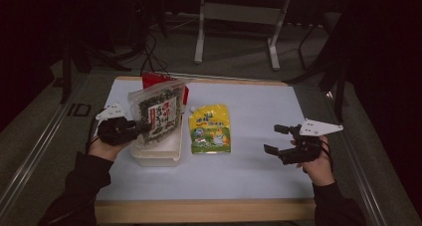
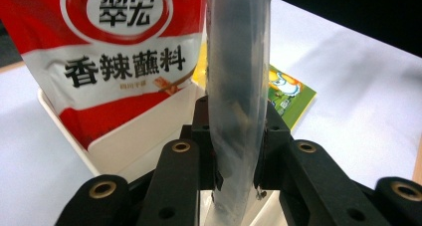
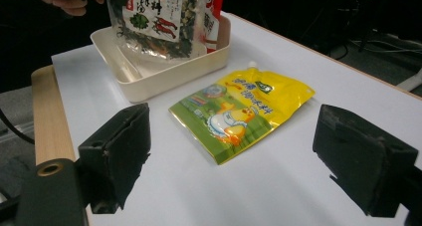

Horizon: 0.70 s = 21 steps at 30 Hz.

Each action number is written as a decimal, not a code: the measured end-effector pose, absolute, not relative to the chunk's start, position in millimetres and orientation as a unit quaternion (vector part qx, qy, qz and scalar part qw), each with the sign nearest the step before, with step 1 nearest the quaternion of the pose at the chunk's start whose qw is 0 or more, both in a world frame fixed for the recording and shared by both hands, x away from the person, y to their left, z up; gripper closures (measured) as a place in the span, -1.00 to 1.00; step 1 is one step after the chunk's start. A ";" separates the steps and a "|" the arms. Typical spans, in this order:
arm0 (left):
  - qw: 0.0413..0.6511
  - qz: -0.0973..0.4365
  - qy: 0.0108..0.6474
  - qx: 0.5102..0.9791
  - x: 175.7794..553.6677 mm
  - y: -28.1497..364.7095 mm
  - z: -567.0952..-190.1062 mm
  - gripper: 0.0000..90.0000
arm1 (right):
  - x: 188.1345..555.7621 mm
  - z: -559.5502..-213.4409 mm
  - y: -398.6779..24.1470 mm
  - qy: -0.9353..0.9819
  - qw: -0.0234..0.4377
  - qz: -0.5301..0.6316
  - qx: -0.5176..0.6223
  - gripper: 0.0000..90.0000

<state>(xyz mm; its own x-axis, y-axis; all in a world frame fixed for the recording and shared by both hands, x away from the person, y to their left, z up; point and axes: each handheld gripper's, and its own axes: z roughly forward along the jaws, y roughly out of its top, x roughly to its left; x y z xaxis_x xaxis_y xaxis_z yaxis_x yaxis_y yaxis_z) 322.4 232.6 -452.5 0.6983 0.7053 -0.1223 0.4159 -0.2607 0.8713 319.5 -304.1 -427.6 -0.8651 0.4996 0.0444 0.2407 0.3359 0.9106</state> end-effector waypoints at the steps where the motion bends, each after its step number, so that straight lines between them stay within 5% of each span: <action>1: 0.495 0.146 0.358 0.779 322.7 233.7 -454.6 0.72 | 319.3 -427.6 -303.9 0.809 0.121 0.528 0.229 -0.67; 21: 0.518 0.126 0.372 0.760 325.4 251.3 -487.7 0.69 | 318.2 -430.7 -300.9 0.811 0.128 0.526 0.221 -0.64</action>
